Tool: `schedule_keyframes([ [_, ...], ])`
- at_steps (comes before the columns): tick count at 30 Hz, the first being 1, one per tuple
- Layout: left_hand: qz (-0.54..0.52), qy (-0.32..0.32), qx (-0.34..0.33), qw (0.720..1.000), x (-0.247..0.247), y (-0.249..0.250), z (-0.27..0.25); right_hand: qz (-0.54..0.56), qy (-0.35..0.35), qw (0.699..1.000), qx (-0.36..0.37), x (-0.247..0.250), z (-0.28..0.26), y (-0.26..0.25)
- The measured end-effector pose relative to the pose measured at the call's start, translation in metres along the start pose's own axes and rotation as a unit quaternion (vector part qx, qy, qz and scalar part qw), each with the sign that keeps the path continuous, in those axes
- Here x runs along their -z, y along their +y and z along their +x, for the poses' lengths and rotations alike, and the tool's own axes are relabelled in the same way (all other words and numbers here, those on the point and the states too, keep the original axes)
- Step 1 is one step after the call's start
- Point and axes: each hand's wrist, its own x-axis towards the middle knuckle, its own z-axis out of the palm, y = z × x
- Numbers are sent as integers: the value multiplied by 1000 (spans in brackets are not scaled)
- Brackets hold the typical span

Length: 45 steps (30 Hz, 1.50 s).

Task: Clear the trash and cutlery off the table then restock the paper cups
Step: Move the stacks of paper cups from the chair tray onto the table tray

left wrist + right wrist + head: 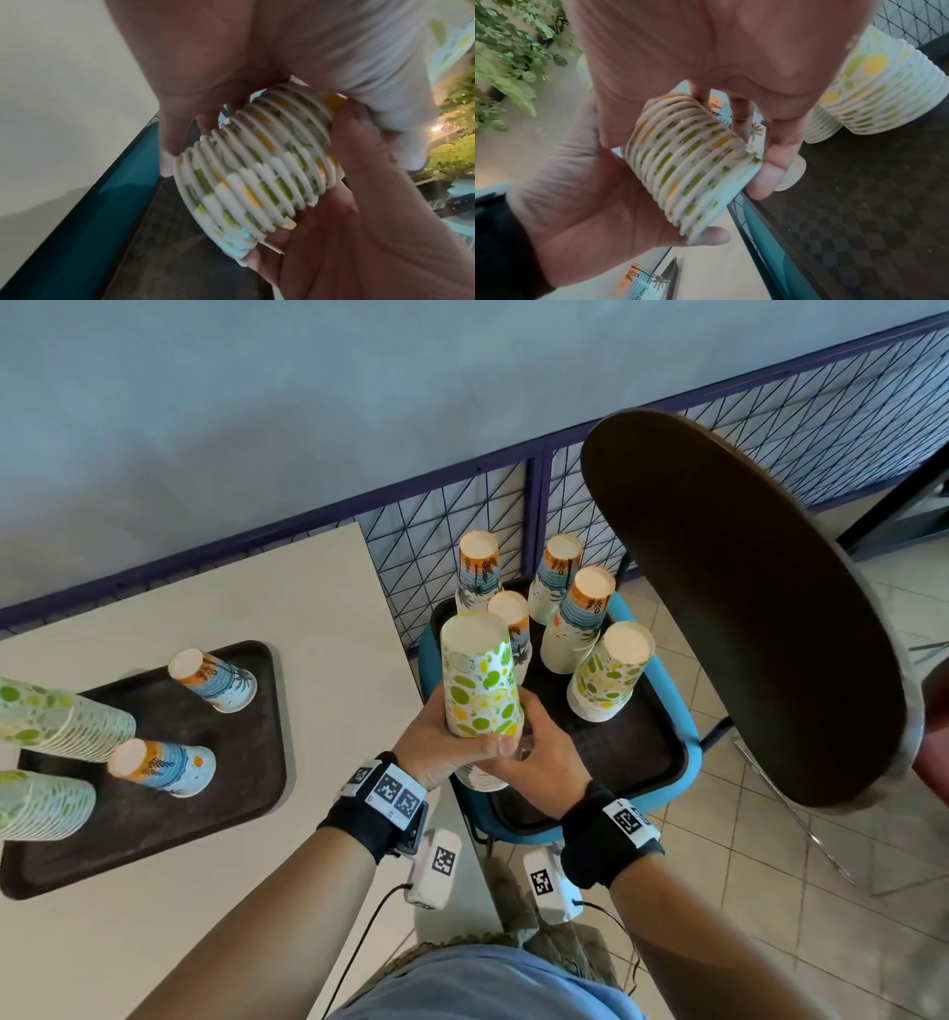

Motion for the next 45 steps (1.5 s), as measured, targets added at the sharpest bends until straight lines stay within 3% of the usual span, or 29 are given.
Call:
schedule_keyframes([
  [3, -25, -7, 3, 1000, 1, 3, -2, 5, -7, 1000, 21, 6, -6, -2],
  [6, -52, 2, 4, 999, 3, 3, -4, 33, -25, 999, 5, 11, -14, 1],
  [8, -64, 23, 4, 998, 4, 3, -6, 42, 4, 999, -24, 14, -17, 8],
  [10, -68, 44, 1, 997, 5, 4, -8, 5, 92, 993, -71, 20, -17, 16],
  [13, -84, 56, -3, 995, 9, 3, -11, -48, 260, 953, -147, 37, -11, 32],
  [16, -93, 64, -10, 994, 11, 4, -15, -34, 341, 922, -181, 57, 10, 52],
  [24, -93, 63, -14, 994, 10, 6, -22, -76, 273, 930, -234, 72, 57, 84],
  [32, -93, 75, -11, 993, 11, -1, -31, -99, 284, 932, -204, 72, 50, 92],
  [39, -86, 99, -5, 991, 20, -3, -43, -194, 230, 930, -212, 68, 48, 79],
  [45, -96, 107, -11, 990, 38, -5, -59, -135, 235, 940, -209, 53, 33, 71],
])
